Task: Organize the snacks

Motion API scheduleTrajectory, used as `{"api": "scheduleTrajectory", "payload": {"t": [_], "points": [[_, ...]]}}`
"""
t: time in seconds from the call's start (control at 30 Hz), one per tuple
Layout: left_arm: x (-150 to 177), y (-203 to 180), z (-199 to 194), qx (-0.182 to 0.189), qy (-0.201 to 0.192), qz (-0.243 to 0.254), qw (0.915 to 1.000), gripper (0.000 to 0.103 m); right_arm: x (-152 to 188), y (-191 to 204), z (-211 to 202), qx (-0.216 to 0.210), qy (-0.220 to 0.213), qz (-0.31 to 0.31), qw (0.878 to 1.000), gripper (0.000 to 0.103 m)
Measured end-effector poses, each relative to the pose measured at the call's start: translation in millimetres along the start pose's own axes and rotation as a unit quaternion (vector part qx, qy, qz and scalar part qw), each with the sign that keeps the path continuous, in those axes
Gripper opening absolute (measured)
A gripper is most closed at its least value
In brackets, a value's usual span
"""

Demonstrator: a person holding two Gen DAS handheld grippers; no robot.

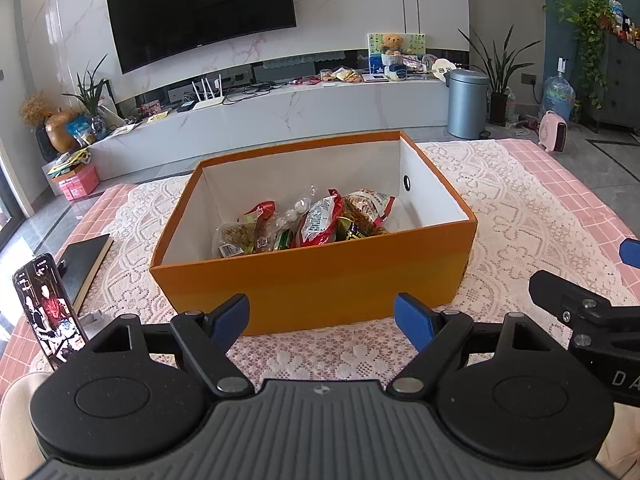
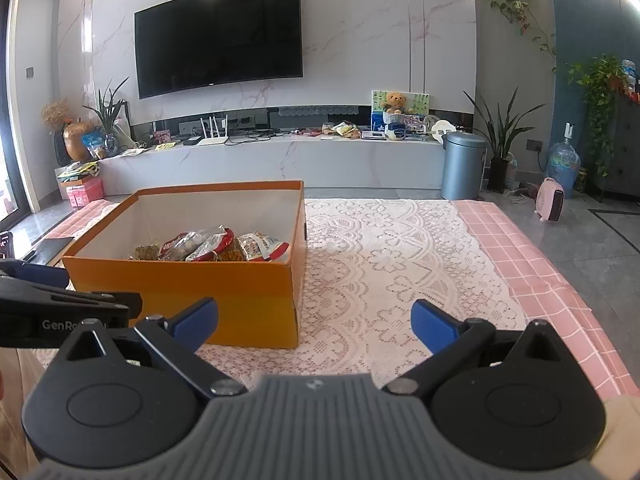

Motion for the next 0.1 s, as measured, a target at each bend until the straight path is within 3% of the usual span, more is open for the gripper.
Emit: {"api": "scheduleTrajectory", "payload": {"t": [0.1], "points": [[-0.4, 0.4, -0.3, -0.001, -0.001, 0.001, 1.0000, 0.096, 0.6, 0.8, 0.0, -0.001, 0.001, 0.000, 1.000, 0.100]]}}
Point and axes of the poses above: each gripper's, at about its wrist camera, not at the fingertips, and z roughly the way its jaws point, y to its left, x to its underside, the point moved 3 cm from there along z, roughly the way its jaws point, and after that the axes turned 3 degrees about -y, right-handed, at the moved point
